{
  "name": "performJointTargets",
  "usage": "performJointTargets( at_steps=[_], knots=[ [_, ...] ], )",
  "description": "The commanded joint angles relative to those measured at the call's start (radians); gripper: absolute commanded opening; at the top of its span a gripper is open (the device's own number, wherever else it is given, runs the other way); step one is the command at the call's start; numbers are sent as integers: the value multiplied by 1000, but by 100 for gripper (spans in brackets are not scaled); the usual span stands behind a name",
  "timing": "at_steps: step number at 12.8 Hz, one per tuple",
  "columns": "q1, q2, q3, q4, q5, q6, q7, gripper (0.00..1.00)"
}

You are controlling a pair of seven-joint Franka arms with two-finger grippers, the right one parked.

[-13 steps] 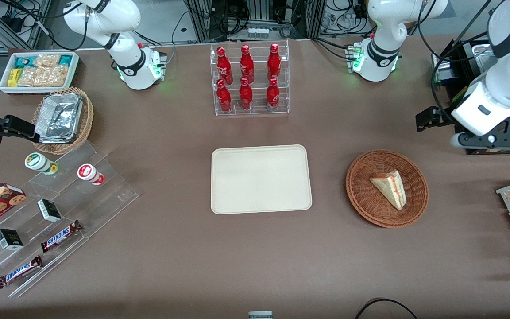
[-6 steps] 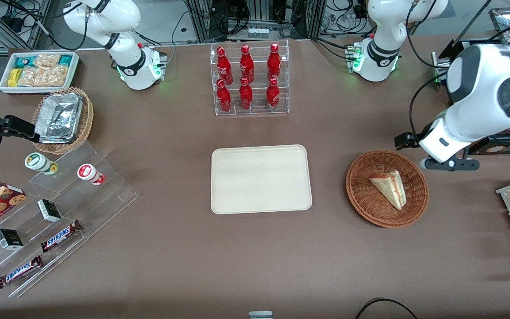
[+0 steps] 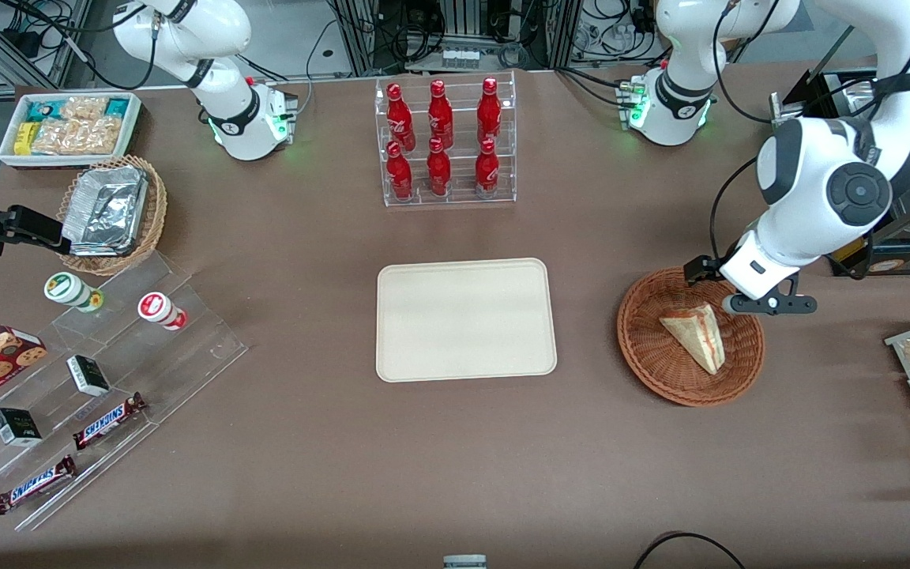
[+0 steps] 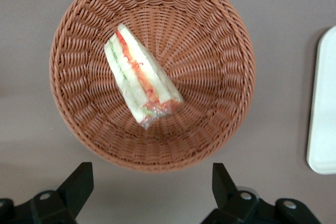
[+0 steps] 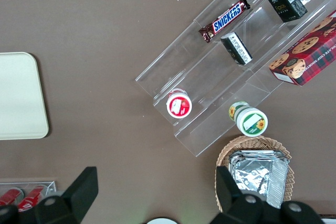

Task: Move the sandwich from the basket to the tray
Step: 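Lower the open left gripper onto the sandwich and close on it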

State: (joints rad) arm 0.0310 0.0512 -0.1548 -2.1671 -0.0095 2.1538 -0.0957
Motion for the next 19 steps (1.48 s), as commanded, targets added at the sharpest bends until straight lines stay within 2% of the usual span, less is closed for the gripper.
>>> performJointTargets(
  at_steps=[1,9,19],
  knots=[
    [6,7,-2,-25,0,64,-80,100],
    [10,56,1,-28,-9,159,-525,100],
    [9,165,14,-10,-14,224,-682,100]
  ],
)
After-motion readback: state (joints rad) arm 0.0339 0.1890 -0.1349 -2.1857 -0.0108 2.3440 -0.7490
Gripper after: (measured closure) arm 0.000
